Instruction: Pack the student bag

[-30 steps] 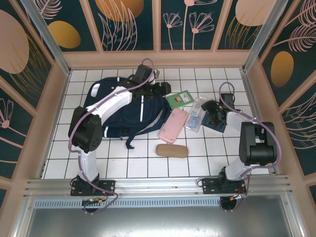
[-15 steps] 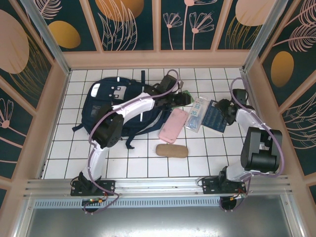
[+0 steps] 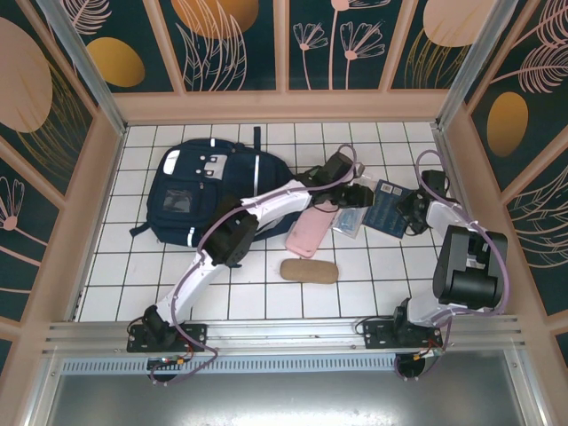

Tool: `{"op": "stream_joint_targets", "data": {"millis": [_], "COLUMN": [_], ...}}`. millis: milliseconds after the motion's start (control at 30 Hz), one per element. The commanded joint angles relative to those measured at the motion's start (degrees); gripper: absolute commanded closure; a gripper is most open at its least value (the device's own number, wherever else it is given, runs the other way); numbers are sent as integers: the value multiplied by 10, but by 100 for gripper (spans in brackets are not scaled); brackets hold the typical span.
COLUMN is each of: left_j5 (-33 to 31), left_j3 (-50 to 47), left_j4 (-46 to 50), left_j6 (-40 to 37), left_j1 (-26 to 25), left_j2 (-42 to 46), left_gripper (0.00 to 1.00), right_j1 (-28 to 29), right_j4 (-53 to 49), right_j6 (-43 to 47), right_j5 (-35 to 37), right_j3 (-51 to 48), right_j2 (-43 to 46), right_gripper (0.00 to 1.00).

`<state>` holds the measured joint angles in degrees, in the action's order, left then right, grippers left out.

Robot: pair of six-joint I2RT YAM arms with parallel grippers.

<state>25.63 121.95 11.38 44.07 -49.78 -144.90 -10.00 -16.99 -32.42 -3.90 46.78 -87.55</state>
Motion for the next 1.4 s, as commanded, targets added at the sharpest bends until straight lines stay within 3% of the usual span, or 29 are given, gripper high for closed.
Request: {"op": "stream_joint_targets", "data": {"millis": [0,233,500,600,933,1033,1100,1267,1367], "left_j5": [13,-16,-8,-13,-5,5,17,51,59], "left_j3": [40,48,57,56,48,42,38,29,18], "left_j4": [16,41,63,79,76,66,51,12,-10], "left_j6": [6,-3,0,-8,-8,-4,3,18,29], "left_j1": [-4,-6,-10,-12,-13,-13,-12,-13,-12], "left_j2": [-36,-58,-90,-93,-86,-82,-76,-58,-47], "left_gripper": [57,61,61,62,61,61,59,42,41], "right_j1": [-4,-3,3,10,11,7,7,7,7], "right_j4": [-3,6,13,25,114,112,98,76,72], "right_j6": [18,21,33,46,39,40,50,54,54], "right_j5": [5,-7,-21,-58,-233,-246,-237,-207,-190], "right_j3": [-8,-14,-13,-9,-31,-30,-24,-24,-30], "right_j2": [-16,-23,-32,-42,2,14,8,-12,-14], "right_gripper": [45,49,57,61,61,62,63,64,65]}}
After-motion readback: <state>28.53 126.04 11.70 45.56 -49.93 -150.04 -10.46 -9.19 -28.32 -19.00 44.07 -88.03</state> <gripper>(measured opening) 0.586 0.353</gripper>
